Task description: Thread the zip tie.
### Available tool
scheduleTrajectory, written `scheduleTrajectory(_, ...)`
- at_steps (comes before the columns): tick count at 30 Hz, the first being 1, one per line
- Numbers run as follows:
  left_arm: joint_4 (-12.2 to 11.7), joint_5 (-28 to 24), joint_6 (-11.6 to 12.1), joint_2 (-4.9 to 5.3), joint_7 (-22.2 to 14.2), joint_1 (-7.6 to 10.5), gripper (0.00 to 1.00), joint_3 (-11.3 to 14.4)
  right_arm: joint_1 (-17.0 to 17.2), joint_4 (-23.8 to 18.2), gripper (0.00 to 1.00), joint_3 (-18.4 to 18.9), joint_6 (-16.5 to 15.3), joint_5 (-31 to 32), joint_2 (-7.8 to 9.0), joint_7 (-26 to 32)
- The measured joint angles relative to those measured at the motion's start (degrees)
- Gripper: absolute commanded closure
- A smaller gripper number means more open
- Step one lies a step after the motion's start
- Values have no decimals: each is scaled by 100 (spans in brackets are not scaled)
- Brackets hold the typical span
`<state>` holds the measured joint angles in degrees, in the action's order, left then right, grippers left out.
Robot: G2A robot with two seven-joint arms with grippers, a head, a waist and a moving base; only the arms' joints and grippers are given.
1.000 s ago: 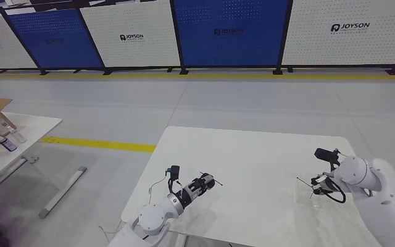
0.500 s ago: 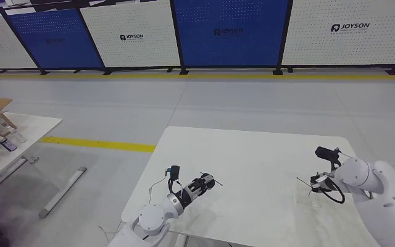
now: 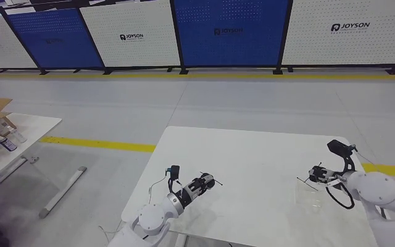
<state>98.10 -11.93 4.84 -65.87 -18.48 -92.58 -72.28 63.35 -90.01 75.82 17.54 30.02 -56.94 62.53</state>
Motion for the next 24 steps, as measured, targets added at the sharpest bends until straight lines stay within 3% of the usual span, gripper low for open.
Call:
scheduleTrajectory(5, 20, 65, 35, -4, 66, 33, 100, -7, 2, 0, 100, 0, 1, 0, 0, 0)
scheduleTrajectory(7, 57, 288, 129, -31, 385, 129, 100, 68, 2, -1, 100, 0, 1, 0, 0, 0)
scheduleTrajectory(12, 61, 293, 23, -106, 803, 442, 100, 348, 2, -1, 100, 0, 1, 0, 0, 0)
scheduleTrajectory(15, -2, 592, 23, -133, 761, 615, 100, 578, 2, -1, 100, 0, 1, 0, 0, 0)
scheduleTrajectory(18, -121, 958, -139, -136, 607, 793, 100, 727, 2, -1, 100, 0, 1, 0, 0, 0)
scheduleTrajectory(24, -133, 994, -160, -137, 607, 811, 100, 735, 6, -1, 100, 1, -3, -5, -1, -6)
